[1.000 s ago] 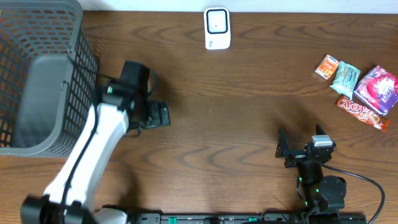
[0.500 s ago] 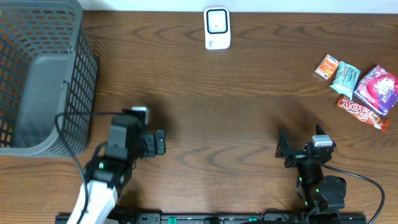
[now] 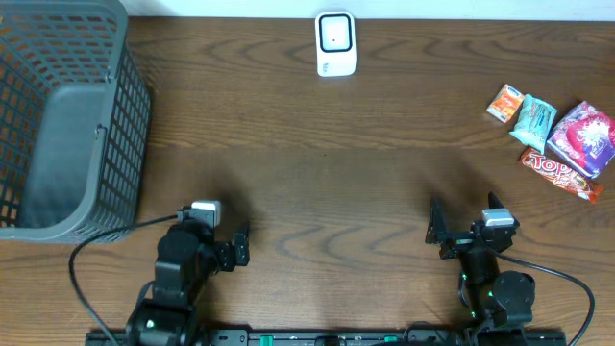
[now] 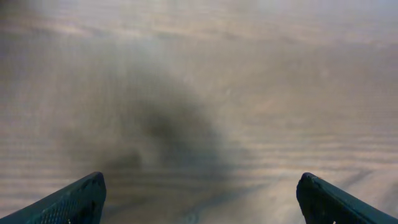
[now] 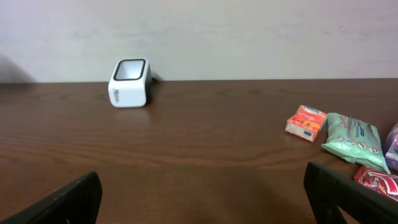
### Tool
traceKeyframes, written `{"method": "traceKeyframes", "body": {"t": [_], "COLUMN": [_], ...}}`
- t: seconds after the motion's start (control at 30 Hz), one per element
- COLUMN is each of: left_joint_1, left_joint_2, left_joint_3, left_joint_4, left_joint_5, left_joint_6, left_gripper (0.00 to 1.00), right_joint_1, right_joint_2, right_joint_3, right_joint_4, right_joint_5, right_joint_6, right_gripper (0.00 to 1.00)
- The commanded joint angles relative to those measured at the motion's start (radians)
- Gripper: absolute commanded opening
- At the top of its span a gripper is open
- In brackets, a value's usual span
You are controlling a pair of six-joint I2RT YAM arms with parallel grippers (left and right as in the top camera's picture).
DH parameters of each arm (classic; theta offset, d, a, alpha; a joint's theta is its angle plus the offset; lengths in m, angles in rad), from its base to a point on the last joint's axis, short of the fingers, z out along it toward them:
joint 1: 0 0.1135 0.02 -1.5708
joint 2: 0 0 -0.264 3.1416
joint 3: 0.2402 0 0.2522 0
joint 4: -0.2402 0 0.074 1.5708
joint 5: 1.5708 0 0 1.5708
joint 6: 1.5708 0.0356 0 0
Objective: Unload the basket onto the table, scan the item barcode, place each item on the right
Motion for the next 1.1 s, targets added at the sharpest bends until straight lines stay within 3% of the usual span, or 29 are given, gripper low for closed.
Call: {"method": "traceKeyframes", "body": {"t": [0.0, 0.53, 0.7, 1.07], "left_joint_1": [0.005, 0.131, 0.152, 0.203], "left_joint_2": [-0.125, -0.410, -0.409, -0.409], "left_joint_3": [-0.053, -0.101, -0.148, -0.148], "left_joint_4": [0.007, 0.095, 0.203, 0.203], "left_joint_5": [-0.005, -0.005, -0.003, 0.019], "left_joint_6": [0.016, 0.017, 0.016, 0.126], "left_gripper": [0.98, 0.98, 0.98, 0.98], "right_joint_1": [-0.009, -0.009, -0.009, -0.009], "right_joint_2": [-0.006, -0.006, -0.006, -0.006], "right_joint_3": [-0.002, -0.002, -0.002, -0.002], "right_joint_4": [-0.004, -0.004, -0.004, -0.004], "right_joint_5": [0.002, 0.002, 0.002, 0.002], "right_joint_6": [-0.012, -0.012, -0.012, -0.012], "right_gripper": [0.99, 0.99, 0.99, 0.99]}}
